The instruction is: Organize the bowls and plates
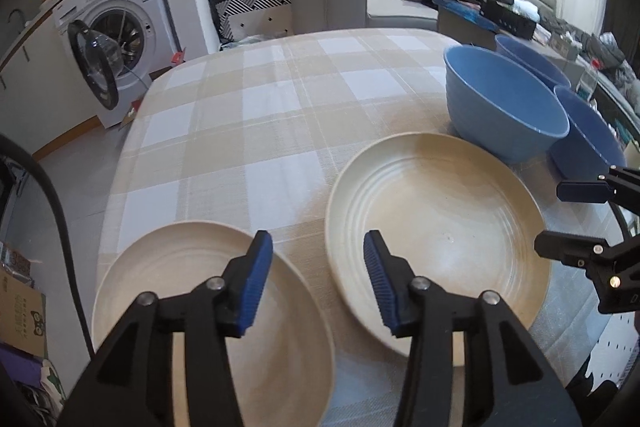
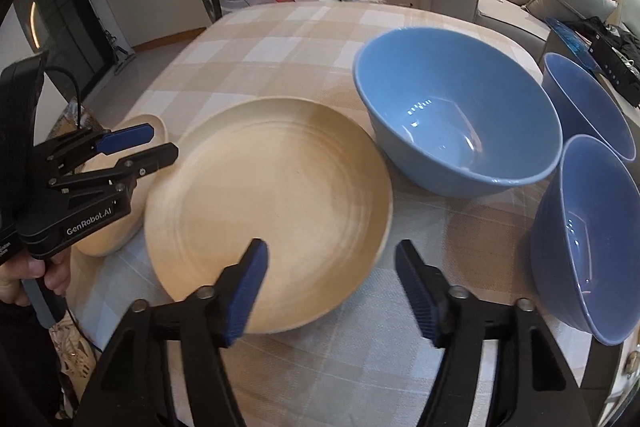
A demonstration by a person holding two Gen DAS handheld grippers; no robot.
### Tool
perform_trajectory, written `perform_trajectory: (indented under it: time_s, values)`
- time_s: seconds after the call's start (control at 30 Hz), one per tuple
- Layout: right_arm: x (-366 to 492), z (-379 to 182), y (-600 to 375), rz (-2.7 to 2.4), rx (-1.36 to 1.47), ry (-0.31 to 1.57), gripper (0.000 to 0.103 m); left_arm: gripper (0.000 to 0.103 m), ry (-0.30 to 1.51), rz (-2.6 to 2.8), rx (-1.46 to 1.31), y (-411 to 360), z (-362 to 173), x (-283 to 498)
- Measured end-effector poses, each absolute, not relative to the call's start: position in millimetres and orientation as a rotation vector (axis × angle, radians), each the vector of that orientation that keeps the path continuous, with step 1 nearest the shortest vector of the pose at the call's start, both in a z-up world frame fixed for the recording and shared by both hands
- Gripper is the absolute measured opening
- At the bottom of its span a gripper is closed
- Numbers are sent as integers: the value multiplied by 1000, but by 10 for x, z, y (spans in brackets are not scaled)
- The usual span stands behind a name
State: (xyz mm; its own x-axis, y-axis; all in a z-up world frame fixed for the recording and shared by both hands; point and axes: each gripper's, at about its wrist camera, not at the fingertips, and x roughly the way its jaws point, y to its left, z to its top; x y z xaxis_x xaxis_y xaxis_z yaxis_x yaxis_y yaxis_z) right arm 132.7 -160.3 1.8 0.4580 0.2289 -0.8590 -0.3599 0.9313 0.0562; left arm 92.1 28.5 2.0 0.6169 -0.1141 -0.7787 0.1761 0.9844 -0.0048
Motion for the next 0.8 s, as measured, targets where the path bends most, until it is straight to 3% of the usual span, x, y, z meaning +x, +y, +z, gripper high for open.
perform_trajectory:
  time_s: [0.23,0.3,0.37,0.4,0.6,0.8]
  values:
    - [1304,141,-1445,429,-123,968,91,56,858,-109,-9,686,132,704]
    - [1303,177,-1385,453,-120,943,100,72,855,-99,-36,806,135,633]
    - [1293,220,-1324,468,-128,916,101,91,842,-84,-74,931,140,555]
    - [1285,241,-1296,476,-134,907,102,94,838,-74,-90,987,142,520]
    - [1303,295,-1151,514,-146,875,102,102,805,-10,-144,1293,132,315]
    - [1373,299,-997,551,-156,866,103,103,772,35,-191,1553,131,119]
